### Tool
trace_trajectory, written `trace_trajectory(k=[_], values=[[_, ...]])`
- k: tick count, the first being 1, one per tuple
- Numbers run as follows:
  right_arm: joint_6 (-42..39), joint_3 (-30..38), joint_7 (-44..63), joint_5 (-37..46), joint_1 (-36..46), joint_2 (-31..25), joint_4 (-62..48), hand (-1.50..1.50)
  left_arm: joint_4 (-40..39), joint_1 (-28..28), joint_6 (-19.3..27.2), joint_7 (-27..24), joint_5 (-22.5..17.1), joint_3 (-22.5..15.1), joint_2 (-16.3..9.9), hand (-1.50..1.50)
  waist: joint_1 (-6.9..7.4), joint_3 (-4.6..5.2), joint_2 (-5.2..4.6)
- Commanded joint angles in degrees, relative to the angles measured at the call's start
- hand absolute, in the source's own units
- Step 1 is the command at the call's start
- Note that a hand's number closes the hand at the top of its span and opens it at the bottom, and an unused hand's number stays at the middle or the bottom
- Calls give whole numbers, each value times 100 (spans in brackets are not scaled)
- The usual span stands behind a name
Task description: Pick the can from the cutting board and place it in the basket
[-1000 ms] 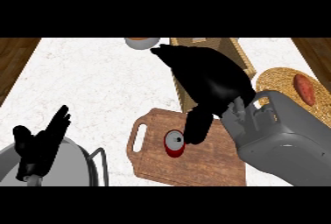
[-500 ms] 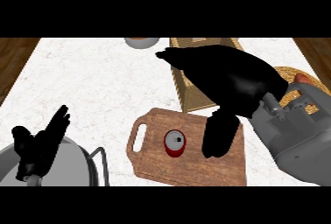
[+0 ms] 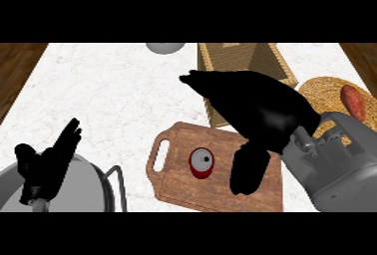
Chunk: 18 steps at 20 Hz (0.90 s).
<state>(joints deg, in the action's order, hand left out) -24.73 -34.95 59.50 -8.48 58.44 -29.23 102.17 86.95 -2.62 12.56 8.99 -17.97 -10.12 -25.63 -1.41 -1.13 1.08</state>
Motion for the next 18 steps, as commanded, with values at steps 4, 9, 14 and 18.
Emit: trace_trajectory(k=[4, 9, 14, 18], values=[[436, -473, 572, 569, -398, 297, 162, -150, -466, -497, -238, 338, -102, -213, 98, 0, 104, 120, -96], [424, -929, 451, 968, -710, 320, -79, -150, -398, -460, -99, 438, 106, -343, 191, 0, 116, 117, -105], [631, -1100, 334, 1267, -963, 507, -176, -150, -636, -320, -273, 421, -14, -122, 140, 0, 123, 122, -124], [852, -1285, 46, 1678, -1262, 616, -296, -150, -702, -297, -283, 436, 12, -138, 227, 0, 117, 119, -133]])
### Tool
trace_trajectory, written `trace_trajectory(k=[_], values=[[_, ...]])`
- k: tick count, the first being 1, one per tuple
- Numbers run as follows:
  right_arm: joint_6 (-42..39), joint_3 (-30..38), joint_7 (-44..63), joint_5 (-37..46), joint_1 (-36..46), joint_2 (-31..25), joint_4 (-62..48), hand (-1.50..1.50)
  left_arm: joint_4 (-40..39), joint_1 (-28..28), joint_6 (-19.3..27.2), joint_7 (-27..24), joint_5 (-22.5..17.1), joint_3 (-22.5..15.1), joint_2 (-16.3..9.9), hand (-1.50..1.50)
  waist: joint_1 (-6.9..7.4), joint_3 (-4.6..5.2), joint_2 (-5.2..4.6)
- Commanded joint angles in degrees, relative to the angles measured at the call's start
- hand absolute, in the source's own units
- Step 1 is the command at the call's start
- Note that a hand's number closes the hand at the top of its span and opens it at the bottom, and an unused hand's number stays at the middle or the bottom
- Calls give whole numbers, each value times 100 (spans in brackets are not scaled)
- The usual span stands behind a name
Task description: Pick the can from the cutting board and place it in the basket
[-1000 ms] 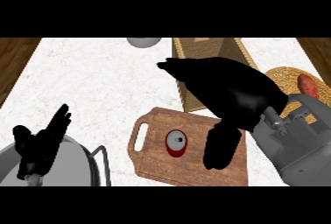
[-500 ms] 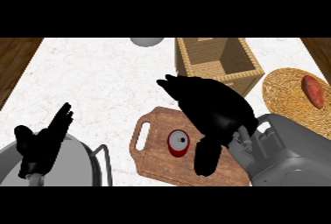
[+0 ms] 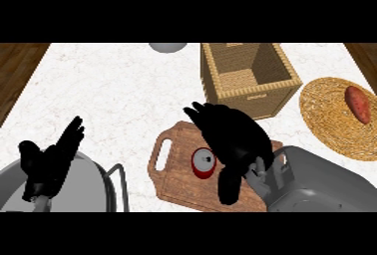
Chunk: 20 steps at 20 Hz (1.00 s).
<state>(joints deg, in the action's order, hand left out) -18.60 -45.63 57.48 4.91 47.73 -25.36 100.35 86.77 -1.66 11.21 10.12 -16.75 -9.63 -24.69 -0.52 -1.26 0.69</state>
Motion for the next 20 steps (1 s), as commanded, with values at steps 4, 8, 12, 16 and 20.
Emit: trace_trajectory(k=[4, 8, 12, 16, 20], values=[[282, -157, -23, 556, -425, 107, -150, -150, -588, -518, -99, 319, 7, -285, 219, 0, 41, 128, -93], [411, -347, -179, 908, -641, 218, -347, -150, -621, -501, -64, 210, 94, -282, 308, 0, 57, 129, -101], [399, -336, 153, 955, -520, 647, -279, -150, -720, -175, 35, 493, 165, -265, 359, 0, 4, 131, -86], [565, -371, -311, 1251, -746, 553, -536, -150, -763, -583, -373, 62, 21, -100, 189, 0, 90, 134, -102], [639, -521, -530, 1513, -875, 672, -904, -150, -841, -358, -263, 170, 116, -116, 304, 0, 73, 131, -119]])
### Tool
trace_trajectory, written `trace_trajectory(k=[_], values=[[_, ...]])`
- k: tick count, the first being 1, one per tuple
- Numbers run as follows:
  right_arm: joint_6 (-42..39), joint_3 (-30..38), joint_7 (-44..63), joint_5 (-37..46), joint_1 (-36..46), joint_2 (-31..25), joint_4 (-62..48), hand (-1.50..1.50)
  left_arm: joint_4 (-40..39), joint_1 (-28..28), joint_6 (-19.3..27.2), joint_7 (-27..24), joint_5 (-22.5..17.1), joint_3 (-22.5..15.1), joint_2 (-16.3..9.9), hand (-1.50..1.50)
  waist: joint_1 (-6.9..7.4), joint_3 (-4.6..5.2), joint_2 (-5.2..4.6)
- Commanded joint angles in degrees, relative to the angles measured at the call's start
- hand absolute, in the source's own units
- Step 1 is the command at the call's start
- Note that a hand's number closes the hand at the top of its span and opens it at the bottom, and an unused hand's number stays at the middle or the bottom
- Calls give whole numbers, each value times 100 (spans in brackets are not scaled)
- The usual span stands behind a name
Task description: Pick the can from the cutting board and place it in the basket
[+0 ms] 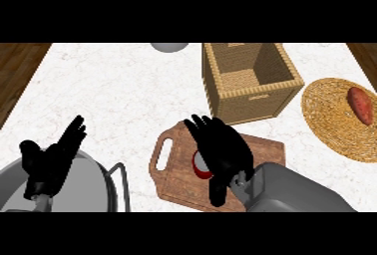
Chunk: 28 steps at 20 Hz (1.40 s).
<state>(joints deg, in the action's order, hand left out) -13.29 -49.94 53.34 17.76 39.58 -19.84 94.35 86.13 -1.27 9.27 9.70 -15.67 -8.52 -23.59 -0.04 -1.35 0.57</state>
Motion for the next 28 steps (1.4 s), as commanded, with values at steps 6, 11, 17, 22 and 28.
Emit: trace_trajectory(k=[6, 11, 17, 22, 28], values=[[-52, -230, -81, 300, -102, 340, -907, -150, -559, -581, 8, 286, 126, -381, 334, 0, 104, 140, -113], [-4, -194, -66, 372, -239, 457, -852, -150, -582, -504, 15, 366, 112, -219, 308, 0, 44, 138, -84], [139, -280, -366, 609, -458, 430, -993, -150, -469, -782, -216, 279, 61, -141, 186, 0, 67, 138, -73], [158, -384, -359, 793, -492, 645, -1210, -150, -705, -563, -107, 196, 192, -142, 369, 0, 23, 142, -85], [88, -577, -872, 1214, -315, 343, -1139, 150, -609, -506, -36, 384, 342, -287, 471, 0, 7, 137, -80]])
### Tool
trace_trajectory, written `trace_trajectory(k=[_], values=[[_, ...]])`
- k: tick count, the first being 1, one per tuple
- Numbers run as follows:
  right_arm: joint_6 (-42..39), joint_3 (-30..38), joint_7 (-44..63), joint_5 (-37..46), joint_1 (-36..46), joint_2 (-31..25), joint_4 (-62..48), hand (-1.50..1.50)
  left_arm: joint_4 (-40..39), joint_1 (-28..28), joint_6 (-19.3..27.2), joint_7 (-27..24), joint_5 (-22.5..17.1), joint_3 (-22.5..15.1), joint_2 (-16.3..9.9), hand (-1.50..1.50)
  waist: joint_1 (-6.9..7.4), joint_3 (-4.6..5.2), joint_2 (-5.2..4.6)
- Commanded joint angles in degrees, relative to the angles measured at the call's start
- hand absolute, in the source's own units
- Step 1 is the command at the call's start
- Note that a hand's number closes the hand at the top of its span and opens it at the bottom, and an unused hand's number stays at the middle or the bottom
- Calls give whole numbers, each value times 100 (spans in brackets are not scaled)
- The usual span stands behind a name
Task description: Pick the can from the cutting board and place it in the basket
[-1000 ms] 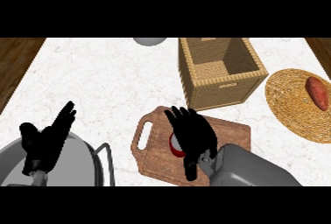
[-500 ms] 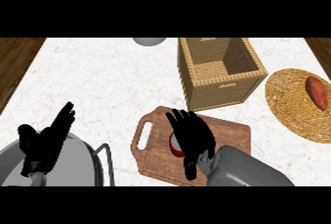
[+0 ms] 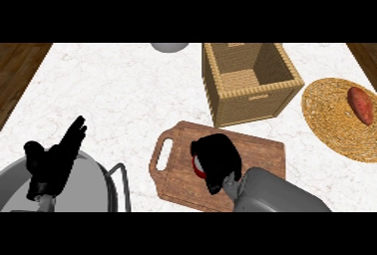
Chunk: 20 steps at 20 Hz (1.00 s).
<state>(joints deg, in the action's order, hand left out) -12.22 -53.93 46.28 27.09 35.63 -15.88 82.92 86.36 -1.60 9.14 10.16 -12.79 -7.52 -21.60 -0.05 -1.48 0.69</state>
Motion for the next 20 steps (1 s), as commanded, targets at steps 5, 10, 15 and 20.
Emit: trace_trajectory(k=[5, 10, 15, 20], values=[[-17, -191, -439, 432, 58, -121, -232, 150, -580, -498, -163, 319, -74, -219, 217, 0, 33, 152, -97], [290, -329, -80, 787, -34, 502, -423, 150, -361, -425, -88, 534, 14, -249, 230, 0, 50, 148, -83], [723, -908, 1112, 1260, 8, 1551, -830, 150, -436, -471, -148, 463, 63, -236, 221, 0, 213, 153, -98], [1517, -985, 1730, 1638, 142, 1576, -226, 150, -629, -433, -339, 412, -102, -60, 186, 0, 158, 153, -70]])
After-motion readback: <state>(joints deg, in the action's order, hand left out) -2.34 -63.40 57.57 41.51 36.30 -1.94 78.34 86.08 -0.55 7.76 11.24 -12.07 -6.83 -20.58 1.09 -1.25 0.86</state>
